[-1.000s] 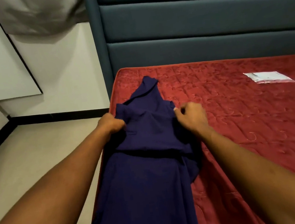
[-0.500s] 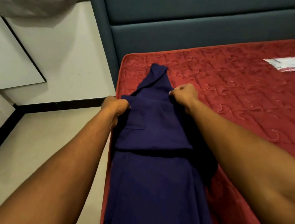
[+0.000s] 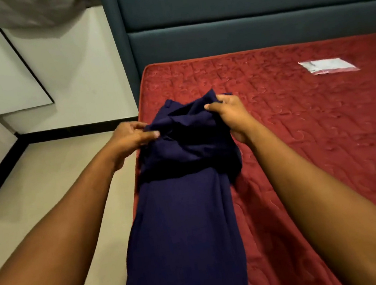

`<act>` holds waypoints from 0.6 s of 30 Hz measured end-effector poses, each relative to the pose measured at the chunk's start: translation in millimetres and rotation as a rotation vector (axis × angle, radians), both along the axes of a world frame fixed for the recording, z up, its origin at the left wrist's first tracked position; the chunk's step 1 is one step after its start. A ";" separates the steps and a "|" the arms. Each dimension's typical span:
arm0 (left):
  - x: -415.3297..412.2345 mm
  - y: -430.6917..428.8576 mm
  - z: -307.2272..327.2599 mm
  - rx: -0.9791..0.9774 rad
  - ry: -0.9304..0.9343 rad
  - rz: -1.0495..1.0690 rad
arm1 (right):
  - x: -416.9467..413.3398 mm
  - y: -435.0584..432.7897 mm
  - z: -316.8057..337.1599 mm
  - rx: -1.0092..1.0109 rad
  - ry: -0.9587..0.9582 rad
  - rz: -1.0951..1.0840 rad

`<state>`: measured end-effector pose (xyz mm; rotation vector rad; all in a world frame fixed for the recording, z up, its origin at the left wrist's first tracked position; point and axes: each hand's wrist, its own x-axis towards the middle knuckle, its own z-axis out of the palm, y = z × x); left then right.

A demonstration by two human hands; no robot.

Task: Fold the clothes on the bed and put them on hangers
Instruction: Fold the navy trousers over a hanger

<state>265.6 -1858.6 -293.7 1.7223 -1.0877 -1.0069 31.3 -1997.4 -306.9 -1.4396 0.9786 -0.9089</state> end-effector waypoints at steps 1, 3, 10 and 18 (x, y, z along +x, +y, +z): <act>-1.7 6.1 0.4 -0.032 -0.089 0.027 | -7.5 12.6 3.9 0.044 -0.069 -0.009; -3.2 28.8 -1.5 0.002 -0.194 0.007 | -28.5 41.8 3.7 0.201 -0.086 0.037; -38.8 101.5 -35.1 0.117 -0.316 -0.090 | -46.2 127.5 -48.7 0.187 0.138 -0.075; -55.5 156.1 -38.0 0.179 -0.388 -0.052 | -72.8 188.1 -52.1 0.369 0.055 -0.059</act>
